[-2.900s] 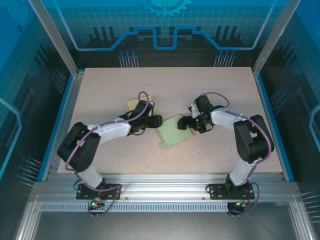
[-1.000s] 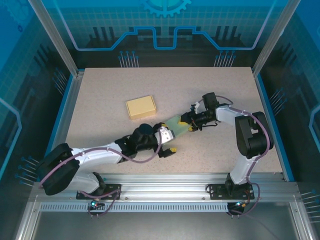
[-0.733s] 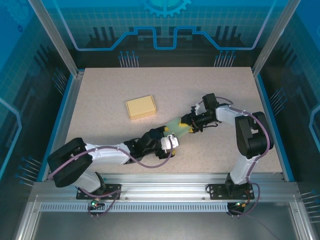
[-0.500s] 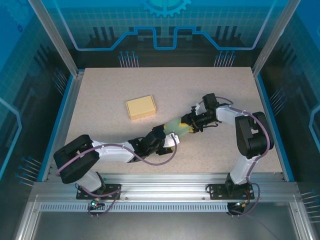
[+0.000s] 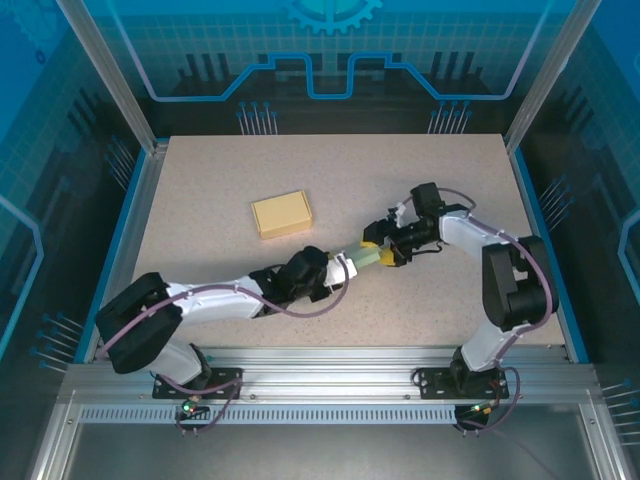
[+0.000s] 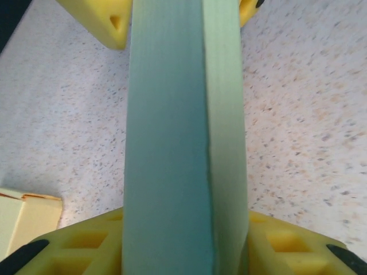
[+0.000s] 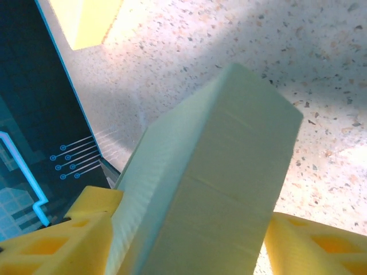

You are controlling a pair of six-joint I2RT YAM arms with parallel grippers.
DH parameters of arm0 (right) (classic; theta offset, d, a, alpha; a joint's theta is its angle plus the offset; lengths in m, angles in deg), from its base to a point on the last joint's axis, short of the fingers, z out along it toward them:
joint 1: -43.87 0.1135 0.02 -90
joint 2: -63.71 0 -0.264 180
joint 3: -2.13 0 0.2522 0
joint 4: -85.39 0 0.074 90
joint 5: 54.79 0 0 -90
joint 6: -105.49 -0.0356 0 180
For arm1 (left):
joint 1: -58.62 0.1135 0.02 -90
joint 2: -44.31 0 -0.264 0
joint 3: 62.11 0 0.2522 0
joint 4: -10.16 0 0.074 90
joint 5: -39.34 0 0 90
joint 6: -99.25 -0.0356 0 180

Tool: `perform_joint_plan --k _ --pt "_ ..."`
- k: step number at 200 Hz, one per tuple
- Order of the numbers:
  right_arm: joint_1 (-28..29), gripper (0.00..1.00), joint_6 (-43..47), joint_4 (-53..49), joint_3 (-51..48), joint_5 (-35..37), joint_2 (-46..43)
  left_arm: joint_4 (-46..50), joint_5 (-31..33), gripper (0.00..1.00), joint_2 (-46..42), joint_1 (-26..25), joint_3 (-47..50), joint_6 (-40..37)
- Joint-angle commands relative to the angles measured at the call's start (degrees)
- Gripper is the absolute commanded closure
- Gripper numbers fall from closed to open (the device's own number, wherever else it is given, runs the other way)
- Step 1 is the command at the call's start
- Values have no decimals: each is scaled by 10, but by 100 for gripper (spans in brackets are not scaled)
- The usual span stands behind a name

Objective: Fold the paper box

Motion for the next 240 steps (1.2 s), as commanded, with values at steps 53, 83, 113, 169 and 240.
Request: perform_joint_plan --k 53,83,113,169,240 --pt "-59 24 115 -98 17 186 -209 272 -346 55 33 156 -140 18" --pt "-22 26 180 -115 16 261 -266 300 -367 52 84 170 -179 -27" --pt "36 33 224 -116 12 313 -273 307 -387 52 131 176 -207 -48" --pt "90 42 276 -81 6 316 -222 314 -361 53 137 176 -218 -54" --pt "126 54 304 -66 57 328 -124 314 -347 52 140 177 -218 -54"
